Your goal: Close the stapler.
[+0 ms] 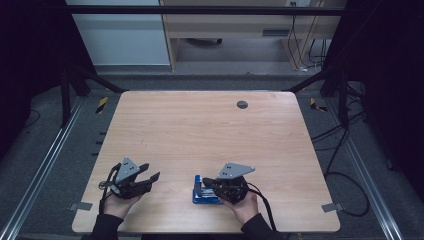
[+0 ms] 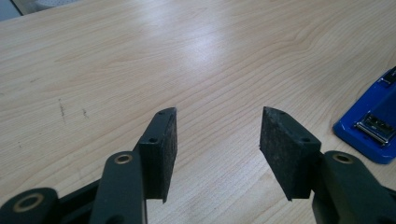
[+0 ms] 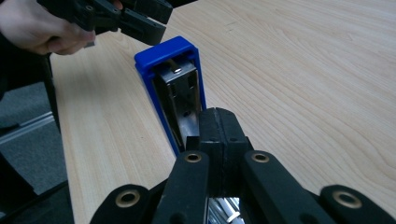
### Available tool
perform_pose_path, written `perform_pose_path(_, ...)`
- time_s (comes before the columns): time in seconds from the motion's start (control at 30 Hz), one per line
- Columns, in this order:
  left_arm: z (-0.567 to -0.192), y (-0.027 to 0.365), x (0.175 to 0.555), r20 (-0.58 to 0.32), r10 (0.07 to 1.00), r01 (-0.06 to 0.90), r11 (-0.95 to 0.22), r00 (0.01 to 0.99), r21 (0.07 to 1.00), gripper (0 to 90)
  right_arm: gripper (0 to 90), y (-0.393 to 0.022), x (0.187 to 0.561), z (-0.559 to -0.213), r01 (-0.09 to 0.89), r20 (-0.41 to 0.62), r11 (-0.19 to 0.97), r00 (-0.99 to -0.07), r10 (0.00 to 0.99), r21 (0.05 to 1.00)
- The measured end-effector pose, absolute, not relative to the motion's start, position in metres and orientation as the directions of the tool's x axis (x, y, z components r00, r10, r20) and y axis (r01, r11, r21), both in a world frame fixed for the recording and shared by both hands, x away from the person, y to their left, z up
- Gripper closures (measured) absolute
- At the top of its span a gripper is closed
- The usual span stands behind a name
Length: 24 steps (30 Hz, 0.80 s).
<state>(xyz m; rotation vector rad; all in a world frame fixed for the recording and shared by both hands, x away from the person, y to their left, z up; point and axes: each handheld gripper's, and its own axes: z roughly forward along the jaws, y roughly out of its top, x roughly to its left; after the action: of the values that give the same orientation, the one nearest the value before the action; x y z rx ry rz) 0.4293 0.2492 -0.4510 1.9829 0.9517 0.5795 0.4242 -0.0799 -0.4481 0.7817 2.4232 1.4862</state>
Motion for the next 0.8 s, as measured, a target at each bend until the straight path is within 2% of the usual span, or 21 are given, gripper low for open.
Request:
perform_pose_path(0.53,-0.452,0.25,0.428,0.05,0.796,0.404,-0.359,0.603,0.841,46.2,90.0,-0.097,0.422,-0.444,0.34,0.111,0.32,-0.819,0.563,0.884)
perform_pose_path(0.8,-0.453,0.25,0.425,0.057,0.808,0.406,-0.354,0.587,0.843,46.0,90.0,-0.099,0.417,-0.422,0.302,0.119,0.255,-0.826,0.551,0.919)
